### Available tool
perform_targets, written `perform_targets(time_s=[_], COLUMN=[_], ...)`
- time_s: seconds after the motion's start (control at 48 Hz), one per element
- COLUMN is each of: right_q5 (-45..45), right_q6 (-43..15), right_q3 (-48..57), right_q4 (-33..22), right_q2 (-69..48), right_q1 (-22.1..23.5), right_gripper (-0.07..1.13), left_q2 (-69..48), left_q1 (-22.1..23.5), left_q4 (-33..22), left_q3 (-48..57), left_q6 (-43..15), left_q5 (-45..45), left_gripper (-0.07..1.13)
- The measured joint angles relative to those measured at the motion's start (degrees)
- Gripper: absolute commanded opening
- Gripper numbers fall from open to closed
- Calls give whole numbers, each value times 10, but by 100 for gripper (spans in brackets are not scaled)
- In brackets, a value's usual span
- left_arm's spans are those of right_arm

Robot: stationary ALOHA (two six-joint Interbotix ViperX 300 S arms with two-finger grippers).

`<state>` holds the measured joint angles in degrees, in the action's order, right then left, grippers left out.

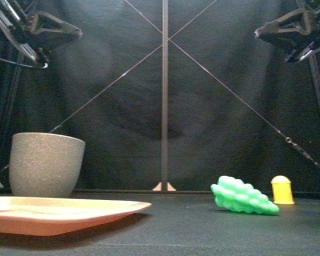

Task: Pick the yellow can then place it on the pink plate
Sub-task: Pick the yellow can

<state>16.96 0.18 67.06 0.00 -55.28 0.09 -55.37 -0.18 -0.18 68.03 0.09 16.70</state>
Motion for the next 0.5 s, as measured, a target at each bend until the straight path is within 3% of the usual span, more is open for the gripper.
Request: perform_targets(time_s=[0.5], right_q5=[-109], right_q6=[-25], right_q3=[70], right_q4=[48], right_q2=[75], right_q1=[67], right_gripper=[1], left_q2=[9], left_q1=[-9], left_q4=[-5], left_q3=[15], left_q6=[1], left_q5=[-20], left_gripper=[0])
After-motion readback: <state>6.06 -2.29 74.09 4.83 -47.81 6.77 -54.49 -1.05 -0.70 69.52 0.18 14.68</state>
